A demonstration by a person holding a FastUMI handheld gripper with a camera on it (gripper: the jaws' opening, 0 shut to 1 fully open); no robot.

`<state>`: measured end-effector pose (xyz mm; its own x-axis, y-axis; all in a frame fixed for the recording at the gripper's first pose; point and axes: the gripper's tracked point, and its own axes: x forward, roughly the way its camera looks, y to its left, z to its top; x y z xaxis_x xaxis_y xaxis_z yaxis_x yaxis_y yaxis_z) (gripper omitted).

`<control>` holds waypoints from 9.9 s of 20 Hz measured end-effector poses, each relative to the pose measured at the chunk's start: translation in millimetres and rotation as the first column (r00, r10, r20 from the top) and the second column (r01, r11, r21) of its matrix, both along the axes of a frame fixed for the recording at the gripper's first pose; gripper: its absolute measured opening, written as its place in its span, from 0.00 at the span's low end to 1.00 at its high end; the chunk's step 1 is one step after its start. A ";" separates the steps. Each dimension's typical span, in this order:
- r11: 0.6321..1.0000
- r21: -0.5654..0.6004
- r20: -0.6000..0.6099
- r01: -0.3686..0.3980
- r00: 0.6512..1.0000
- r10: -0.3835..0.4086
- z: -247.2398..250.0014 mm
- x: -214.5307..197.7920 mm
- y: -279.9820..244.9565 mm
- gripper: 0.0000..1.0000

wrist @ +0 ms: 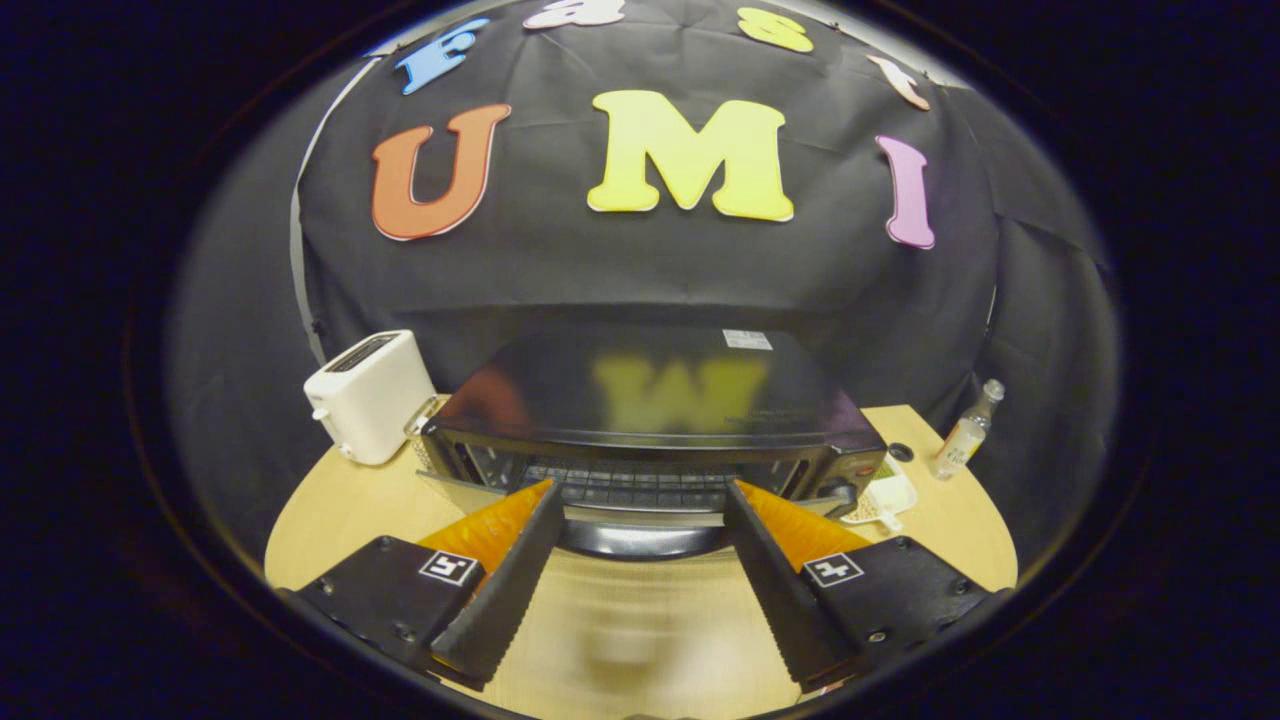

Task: Open the toaster oven, put the food inside, and close the toaster oven door.

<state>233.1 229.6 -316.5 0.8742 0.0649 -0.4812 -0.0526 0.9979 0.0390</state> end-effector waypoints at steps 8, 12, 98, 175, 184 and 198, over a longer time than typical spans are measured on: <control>1.000 -0.002 -0.067 0.006 0.998 -0.006 -34.2 -46.1 1.9 1.00; 1.000 -0.023 -0.098 0.008 0.995 -0.010 -53.7 -74.3 0.0 1.00; 0.526 0.814 -0.203 0.246 0.969 -0.140 -67.0 22.4 17.4 0.15; 0.992 0.050 -0.363 -0.112 0.924 0.123 -129.6 -113.1 -6.8 0.99; 0.993 0.046 -0.251 -0.113 0.960 0.121 -60.8 -61.6 -7.6 1.00; 0.997 0.033 -0.175 -0.071 0.982 0.075 -30.8 -83.5 -55.4 1.00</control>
<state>149.7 174.3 -347.2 0.7684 0.1401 -0.6244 -0.1152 0.9901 0.0803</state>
